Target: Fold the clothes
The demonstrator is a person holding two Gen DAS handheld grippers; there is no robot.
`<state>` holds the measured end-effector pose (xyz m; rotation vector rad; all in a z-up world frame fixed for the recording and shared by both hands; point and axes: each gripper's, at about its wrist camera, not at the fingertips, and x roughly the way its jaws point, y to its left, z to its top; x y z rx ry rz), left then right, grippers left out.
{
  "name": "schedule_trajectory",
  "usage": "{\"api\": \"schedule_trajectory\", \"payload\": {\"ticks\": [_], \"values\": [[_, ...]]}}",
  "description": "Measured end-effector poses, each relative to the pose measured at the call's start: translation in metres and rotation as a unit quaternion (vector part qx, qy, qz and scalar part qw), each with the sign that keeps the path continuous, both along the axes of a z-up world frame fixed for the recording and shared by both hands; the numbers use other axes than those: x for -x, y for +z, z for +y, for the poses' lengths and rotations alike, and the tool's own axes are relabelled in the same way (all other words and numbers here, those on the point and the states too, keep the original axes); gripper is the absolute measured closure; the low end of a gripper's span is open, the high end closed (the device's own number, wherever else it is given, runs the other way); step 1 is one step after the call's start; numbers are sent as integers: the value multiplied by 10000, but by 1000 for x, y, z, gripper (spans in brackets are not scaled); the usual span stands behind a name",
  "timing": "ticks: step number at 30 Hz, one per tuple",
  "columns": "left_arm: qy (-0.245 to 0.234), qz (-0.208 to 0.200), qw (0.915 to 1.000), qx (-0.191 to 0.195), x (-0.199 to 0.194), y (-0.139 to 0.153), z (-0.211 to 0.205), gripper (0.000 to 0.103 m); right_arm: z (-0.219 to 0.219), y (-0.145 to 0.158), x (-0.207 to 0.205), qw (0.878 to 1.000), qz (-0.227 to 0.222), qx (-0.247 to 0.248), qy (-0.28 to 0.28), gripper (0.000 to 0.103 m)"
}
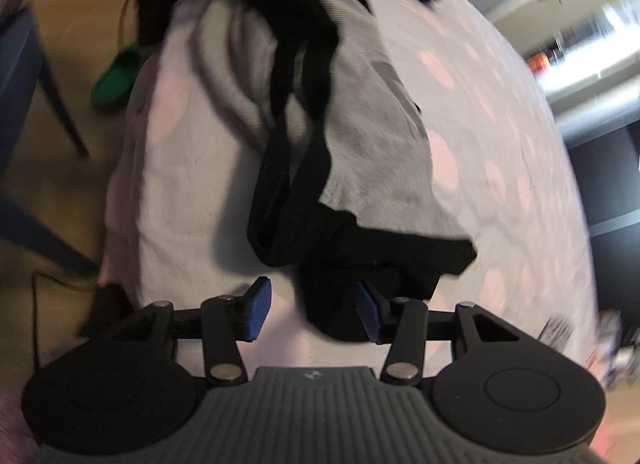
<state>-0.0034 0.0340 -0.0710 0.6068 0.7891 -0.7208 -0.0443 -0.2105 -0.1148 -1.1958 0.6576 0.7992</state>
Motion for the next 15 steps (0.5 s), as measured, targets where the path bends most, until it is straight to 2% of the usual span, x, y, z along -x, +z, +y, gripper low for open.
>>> {"api": "schedule_trajectory", "payload": {"ticks": [4,6,9,15], "values": [[564,-89,9984,2,-11,10,26,100,4,5,-1,9986,-385,-40,356,50],[850,-40,9963,135,-19,10,36,100,8,8,-3,9977,-492,-101,463,50],[1008,-49,9946,234,-25,9,39,100,15,10,-5,9952,-658,-90,721,50],[1265,-68,9914,324,-34,5,46,100,31,-3,-7,9880,-853,368,1233,51]]}}
